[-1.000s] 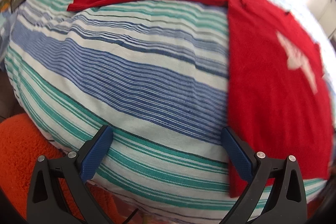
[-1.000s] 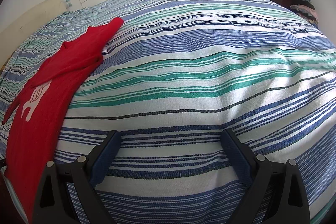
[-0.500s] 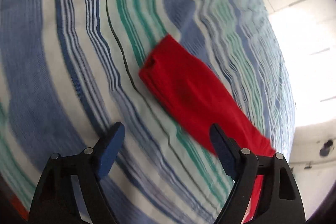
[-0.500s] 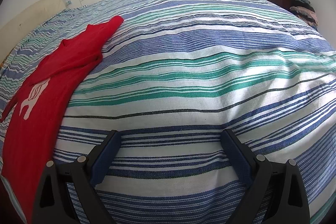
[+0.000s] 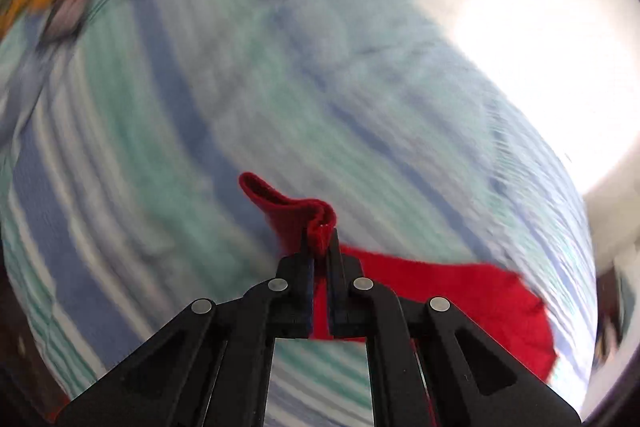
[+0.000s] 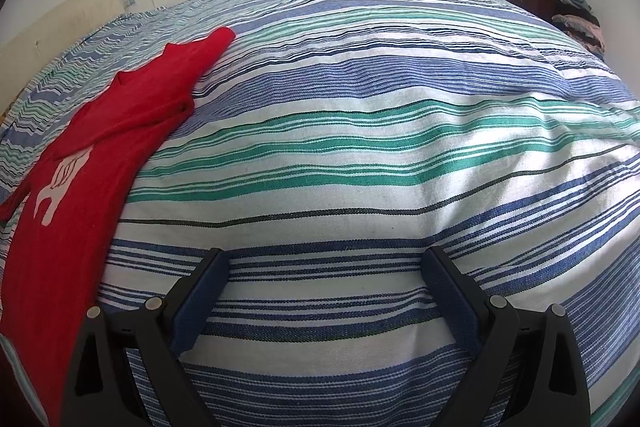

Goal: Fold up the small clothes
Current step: 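Fold the held sleeve across the sweater body with the left tool, then open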

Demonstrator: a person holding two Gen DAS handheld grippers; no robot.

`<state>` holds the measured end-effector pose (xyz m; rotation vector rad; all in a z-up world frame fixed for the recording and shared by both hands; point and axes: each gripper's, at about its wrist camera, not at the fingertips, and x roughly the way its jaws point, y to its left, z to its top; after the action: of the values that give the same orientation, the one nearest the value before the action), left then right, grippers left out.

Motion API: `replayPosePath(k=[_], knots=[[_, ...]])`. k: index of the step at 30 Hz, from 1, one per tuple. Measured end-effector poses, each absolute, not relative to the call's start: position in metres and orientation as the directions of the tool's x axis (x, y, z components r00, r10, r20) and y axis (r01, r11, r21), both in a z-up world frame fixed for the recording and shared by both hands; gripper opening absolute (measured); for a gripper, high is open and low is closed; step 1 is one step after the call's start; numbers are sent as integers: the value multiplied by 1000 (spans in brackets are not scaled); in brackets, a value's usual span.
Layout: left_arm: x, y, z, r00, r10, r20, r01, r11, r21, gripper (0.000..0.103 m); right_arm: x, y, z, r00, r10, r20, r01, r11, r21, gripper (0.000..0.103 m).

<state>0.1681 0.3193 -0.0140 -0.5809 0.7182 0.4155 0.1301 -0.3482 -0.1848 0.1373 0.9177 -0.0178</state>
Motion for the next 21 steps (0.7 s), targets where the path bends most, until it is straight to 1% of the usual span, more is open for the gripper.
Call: replayPosePath(k=[2, 4, 5, 7, 8, 9, 10, 11, 12, 13, 14, 17, 18, 19, 20, 21], knots=[[192, 248, 33, 768, 88, -634, -372, 868, -330, 2, 130, -348, -185, 608, 43, -793, 74, 991, 110, 97], [208, 172, 67, 823, 4, -569, -207, 933, -293, 2, 129, -348, -185, 607, 42, -794, 74, 991, 109, 97], [214, 129, 78, 839, -47, -543, -122, 955, -272, 2, 129, -347, -185, 607, 41, -794, 74, 991, 108, 97], [224, 56, 78, 842, -116, -527, -16, 971, -239, 4, 129, -348, -185, 608, 42, -793, 74, 991, 109, 97], [228, 21, 66, 829, -138, -542, 22, 977, -214, 10, 129, -347, -185, 608, 42, -792, 74, 991, 109, 97], [231, -8, 49, 799, -159, -580, 56, 980, -192, 18, 129, -347, -185, 608, 42, -793, 74, 991, 109, 97], [232, -39, 20, 732, -164, -661, 75, 984, -161, 42, 129, -347, -185, 608, 41, -793, 74, 991, 108, 97], [229, -56, -6, 668, -150, -728, 75, 988, -135, 50, 129, -348, -185, 608, 40, -793, 74, 991, 107, 97], [217, -70, -35, 601, -139, -787, 81, 990, -113, 50, 129, -347, -185, 607, 39, -794, 74, 992, 106, 97], [200, -75, -58, 554, -143, -820, 100, 989, -105, 49, 129, -348, -185, 606, 37, -795, 74, 992, 103, 97], [173, -74, -75, 524, -167, -835, 133, 985, -114, 49, 130, -346, -184, 605, 36, -795, 74, 992, 101, 97], [109, -45, -84, 506, -162, -847, 142, 984, -103, 49, 130, -346, -185, 609, 43, -792, 72, 992, 108, 97], [98, -23, -82, 509, -153, -847, 115, 987, -109, 55, 129, -347, -185, 611, 46, -790, 71, 991, 112, 97], [84, 6, -80, 515, -135, -847, 63, 991, -120, 64, 129, -348, -185, 613, 49, -789, 70, 991, 117, 97], [79, 33, -78, 523, -115, -845, 5, 991, -132, 71, 129, -347, -185, 613, 51, -789, 70, 991, 118, 97], [68, 65, -77, 534, -83, -842, -68, 988, -141, 72, 130, -346, -185, 612, 51, -790, 69, 991, 117, 98]])
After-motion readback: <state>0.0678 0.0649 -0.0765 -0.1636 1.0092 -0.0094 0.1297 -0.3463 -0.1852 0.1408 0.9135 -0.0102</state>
